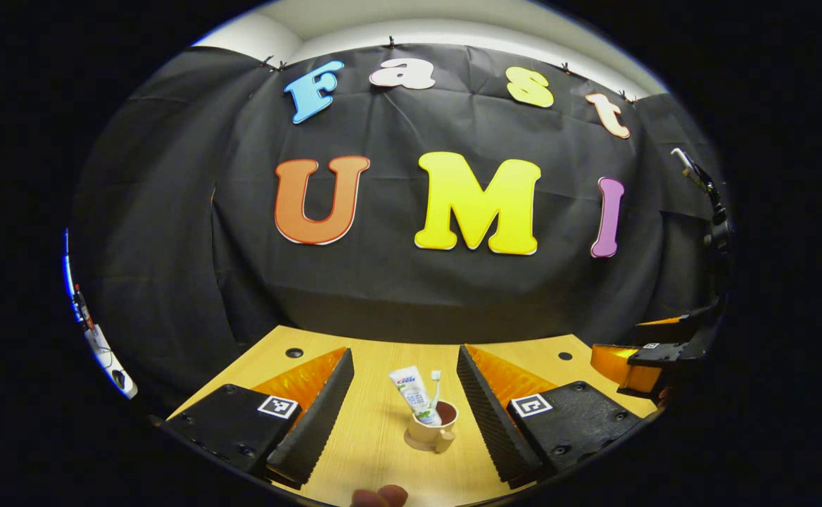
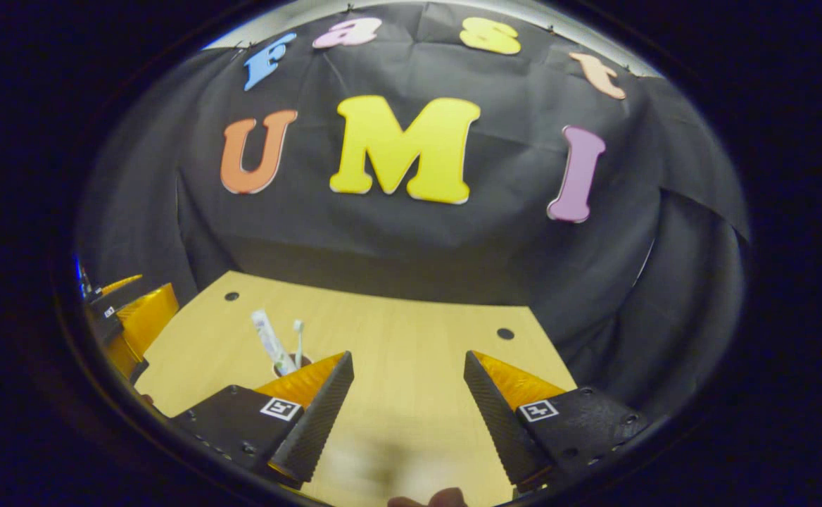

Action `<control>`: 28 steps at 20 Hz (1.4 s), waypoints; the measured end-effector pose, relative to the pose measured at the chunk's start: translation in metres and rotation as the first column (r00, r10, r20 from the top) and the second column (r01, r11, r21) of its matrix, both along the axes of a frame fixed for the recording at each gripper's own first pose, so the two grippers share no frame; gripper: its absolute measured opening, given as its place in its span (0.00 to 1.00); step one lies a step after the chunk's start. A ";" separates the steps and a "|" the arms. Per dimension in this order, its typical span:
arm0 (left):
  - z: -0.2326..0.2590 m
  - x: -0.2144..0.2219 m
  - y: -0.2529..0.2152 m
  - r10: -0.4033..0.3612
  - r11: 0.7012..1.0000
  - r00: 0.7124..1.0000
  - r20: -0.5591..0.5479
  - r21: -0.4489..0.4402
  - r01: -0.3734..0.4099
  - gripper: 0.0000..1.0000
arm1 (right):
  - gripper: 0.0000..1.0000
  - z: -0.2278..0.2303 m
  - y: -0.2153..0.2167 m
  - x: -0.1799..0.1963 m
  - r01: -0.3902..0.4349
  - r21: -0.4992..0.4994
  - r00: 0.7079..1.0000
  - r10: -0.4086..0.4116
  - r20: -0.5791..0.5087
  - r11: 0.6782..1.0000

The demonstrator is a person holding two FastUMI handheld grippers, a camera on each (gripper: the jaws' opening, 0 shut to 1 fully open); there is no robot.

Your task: Put the toothbrush and toothpaste on the desktop into the cup, then pick up the cup and place it on the coaster on the desktop.

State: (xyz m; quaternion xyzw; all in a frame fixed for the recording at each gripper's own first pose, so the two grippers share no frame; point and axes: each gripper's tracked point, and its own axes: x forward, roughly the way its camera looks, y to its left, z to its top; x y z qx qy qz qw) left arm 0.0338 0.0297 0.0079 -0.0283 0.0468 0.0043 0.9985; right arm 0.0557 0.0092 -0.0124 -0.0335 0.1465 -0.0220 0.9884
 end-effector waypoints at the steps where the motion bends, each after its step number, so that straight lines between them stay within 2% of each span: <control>1: 0.010 -0.002 -0.004 -0.006 1.000 1.000 0.015 -0.001 0.006 0.94 | 0.96 0.015 -0.004 -0.004 0.007 0.017 0.999 -0.008 0.052 1.000; 5: 0.054 -0.006 -0.015 -0.019 1.000 0.997 0.080 -0.001 0.019 0.94 | 0.98 0.068 -0.025 -0.020 0.045 0.036 0.974 -0.051 0.223 0.998; 7: 0.073 -0.008 -0.018 -0.021 1.000 0.993 0.115 0.009 0.020 0.94 | 0.97 0.080 -0.024 -0.027 0.033 0.040 0.967 -0.042 0.251 0.999; 9: 0.088 -0.014 -0.018 -0.016 1.000 0.989 0.144 0.016 0.013 0.94 | 0.98 0.088 -0.024 -0.032 0.022 0.056 0.963 -0.036 0.268 0.998; 13: 0.095 -0.021 -0.018 0.000 1.000 0.988 0.154 0.015 -0.002 0.94 | 0.94 0.106 -0.022 -0.039 0.004 0.062 0.950 -0.023 0.311 0.998; 15: 0.097 -0.023 -0.017 0.004 1.000 0.988 0.154 0.008 -0.005 0.94 | 0.96 0.109 -0.018 -0.044 -0.005 0.061 0.947 -0.015 0.320 0.998; 27: 0.101 -0.024 -0.006 0.019 1.000 0.986 0.168 0.003 -0.020 0.93 | 0.98 0.118 -0.002 -0.040 -0.031 0.064 0.937 0.006 0.349 0.997; 28: 0.100 -0.023 -0.005 0.022 1.000 0.986 0.166 0.001 -0.022 0.94 | 0.96 0.118 -0.001 -0.039 -0.032 0.064 0.937 0.008 0.348 0.997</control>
